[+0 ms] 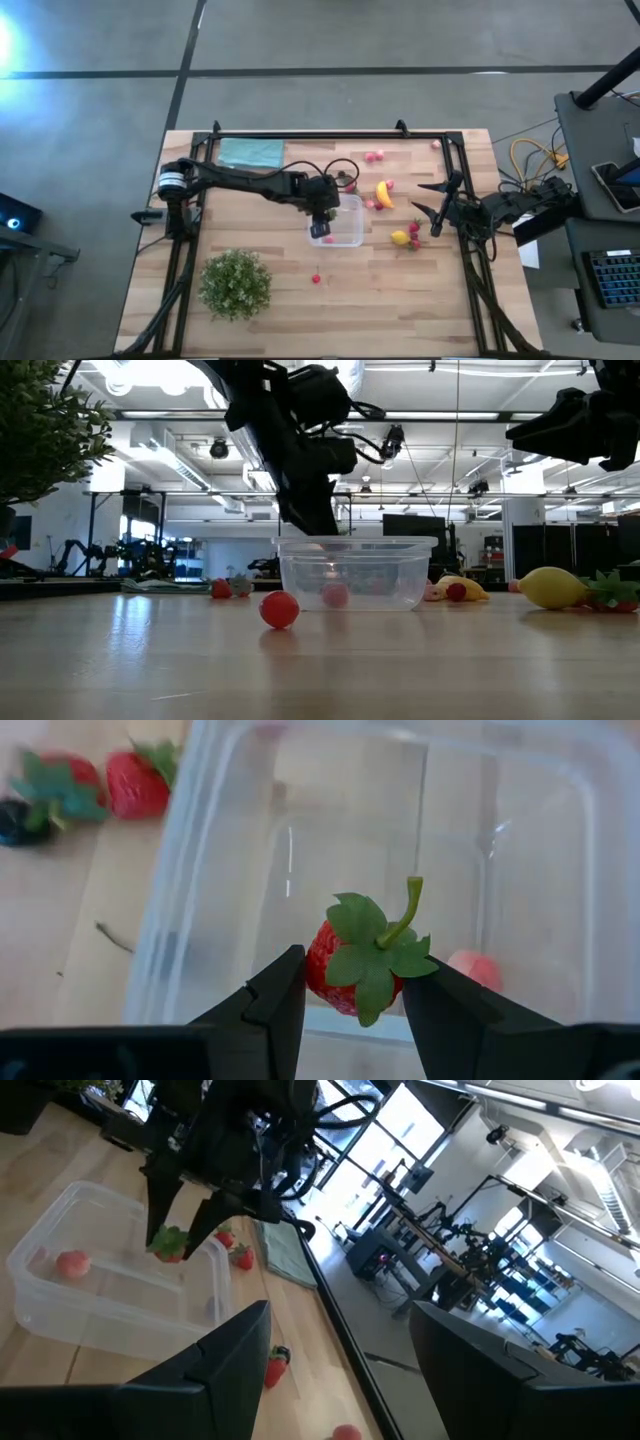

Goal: Pick and placing Produce into tupperware
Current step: Put the strawberry into the transparent container, then put the cherry into the transparent container

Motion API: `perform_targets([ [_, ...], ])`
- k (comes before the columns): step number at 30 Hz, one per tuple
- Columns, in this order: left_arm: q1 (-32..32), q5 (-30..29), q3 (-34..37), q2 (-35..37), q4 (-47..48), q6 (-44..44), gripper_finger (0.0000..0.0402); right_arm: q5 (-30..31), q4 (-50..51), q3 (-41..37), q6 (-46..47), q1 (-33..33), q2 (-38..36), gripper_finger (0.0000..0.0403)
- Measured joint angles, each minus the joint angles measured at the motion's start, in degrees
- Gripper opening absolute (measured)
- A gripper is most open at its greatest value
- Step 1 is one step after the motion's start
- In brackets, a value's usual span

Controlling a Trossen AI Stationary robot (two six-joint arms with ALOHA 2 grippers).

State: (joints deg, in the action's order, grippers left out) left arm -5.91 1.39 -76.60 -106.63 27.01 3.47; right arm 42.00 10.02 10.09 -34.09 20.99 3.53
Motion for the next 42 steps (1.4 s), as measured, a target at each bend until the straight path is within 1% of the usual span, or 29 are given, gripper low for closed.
perform_targets([
  [3, -0.02, -0.02, -0.25, -1.41, 0.95, 0.78, 0.0132, 0.0, 0.0, 0.0, 0.0, 0.0, 0.0, 0.0233],
  [6, 0.02, -0.17, -0.28, -1.99, 1.54, 2.78, 0.0152, -0.01, 0.0, -0.01, 0.0, -0.02, 0.0, 0.0233],
  [12, 0.02, -0.15, -0.28, -1.55, 4.4, 11.05, 0.0236, -0.02, 0.0, -0.02, 0.0, -0.02, 0.0, 0.0233],
  [15, 0.23, -0.17, -0.29, 0.05, 4.8, 11.32, 0.0276, 0.0, 0.0, -0.02, 0.0, -0.01, 0.0, 0.0233],
  [18, 0.8, 0.08, -0.31, 1.67, 7.09, 12.75, 0.0305, -0.02, 0.0, 0.0, 0.0, 0.0, 0.0, 0.0233],
  [22, 2.35, 3.64, -0.31, 4.7, 11.11, 12.72, 0.0326, 0.0, -0.02, 0.0, 0.0, -0.01, 0.0, 0.0233],
  [25, 4.46, 7.38, -0.09, 7.75, 13.46, 12.76, 0.0329, -0.02, -0.02, 0.0, -0.02, 0.0, 0.0, 0.0233],
  [27, 6.22, 8.11, 0.02, 9.74, 13.53, 14.82, 0.0329, -0.02, 0.0, 0.0, 0.0, 0.0, -0.04, 0.0233],
  [29, 8.06, 7.33, 0.02, 10.97, 14.63, 19.84, 0.0329, -0.04, 0.07, 0.02, 0.0, -0.01, -0.04, 0.0233],
  [33, 11.98, 2.92, 0.13, 10.82, 20.0, 34.72, 0.0329, -0.02, 0.13, 0.02, 0.0, 0.0, -0.07, 0.0233],
  [35, 13.36, 2.69, 0.13, 9.94, 22.98, 44.09, 0.0329, -0.02, 0.13, 0.02, 0.0, -0.02, -0.07, 0.0233],
  [37, 14.79, 2.73, 0.22, 8.8, 25.54, 51.09, 0.0329, -0.02, 0.11, 0.02, 0.0, 0.0, -0.04, 0.0233],
  [42, 18.46, 2.77, -0.87, 6.66, 23.26, 62.75, 0.0329, -0.04, 0.17, 0.02, -0.01, 0.0, 0.0, 0.0233],
])
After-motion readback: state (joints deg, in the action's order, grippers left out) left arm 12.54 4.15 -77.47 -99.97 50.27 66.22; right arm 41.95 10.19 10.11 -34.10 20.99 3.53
